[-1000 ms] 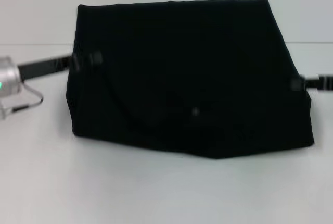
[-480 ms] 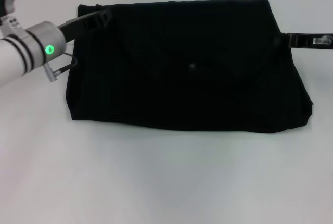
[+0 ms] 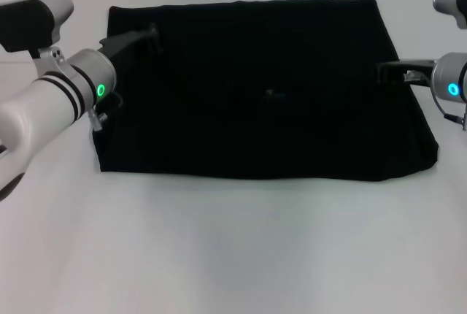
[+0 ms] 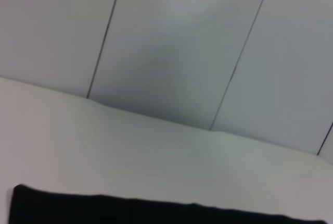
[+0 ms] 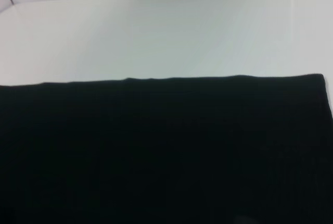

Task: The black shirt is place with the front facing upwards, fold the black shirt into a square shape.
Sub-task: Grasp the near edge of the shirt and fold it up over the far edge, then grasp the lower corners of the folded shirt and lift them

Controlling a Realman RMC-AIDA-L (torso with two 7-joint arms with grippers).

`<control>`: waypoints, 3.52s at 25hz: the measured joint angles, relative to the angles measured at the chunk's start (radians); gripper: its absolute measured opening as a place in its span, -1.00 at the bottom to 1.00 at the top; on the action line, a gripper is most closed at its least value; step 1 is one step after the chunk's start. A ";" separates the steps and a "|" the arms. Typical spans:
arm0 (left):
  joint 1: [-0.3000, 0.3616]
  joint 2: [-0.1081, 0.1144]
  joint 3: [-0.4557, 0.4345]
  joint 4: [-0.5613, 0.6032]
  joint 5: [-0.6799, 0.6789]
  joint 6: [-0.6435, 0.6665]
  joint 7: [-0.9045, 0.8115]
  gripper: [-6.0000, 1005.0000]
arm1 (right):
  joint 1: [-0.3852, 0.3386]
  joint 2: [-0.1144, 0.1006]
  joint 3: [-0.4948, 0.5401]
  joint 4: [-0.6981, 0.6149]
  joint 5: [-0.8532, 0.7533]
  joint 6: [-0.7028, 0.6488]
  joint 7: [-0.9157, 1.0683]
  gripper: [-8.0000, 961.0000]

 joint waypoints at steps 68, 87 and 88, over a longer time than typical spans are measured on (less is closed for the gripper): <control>0.304 0.022 0.647 0.338 0.006 0.181 -0.479 0.71 | -0.101 -0.041 -0.058 -0.219 0.002 -0.303 0.164 0.56; 0.435 0.060 0.619 0.403 0.247 0.242 -0.484 0.70 | -0.192 -0.082 -0.045 -0.249 0.096 -0.490 0.212 0.56; 0.436 0.060 0.616 0.403 0.260 0.245 -0.484 0.70 | -0.193 -0.081 -0.045 -0.248 0.096 -0.489 0.212 0.56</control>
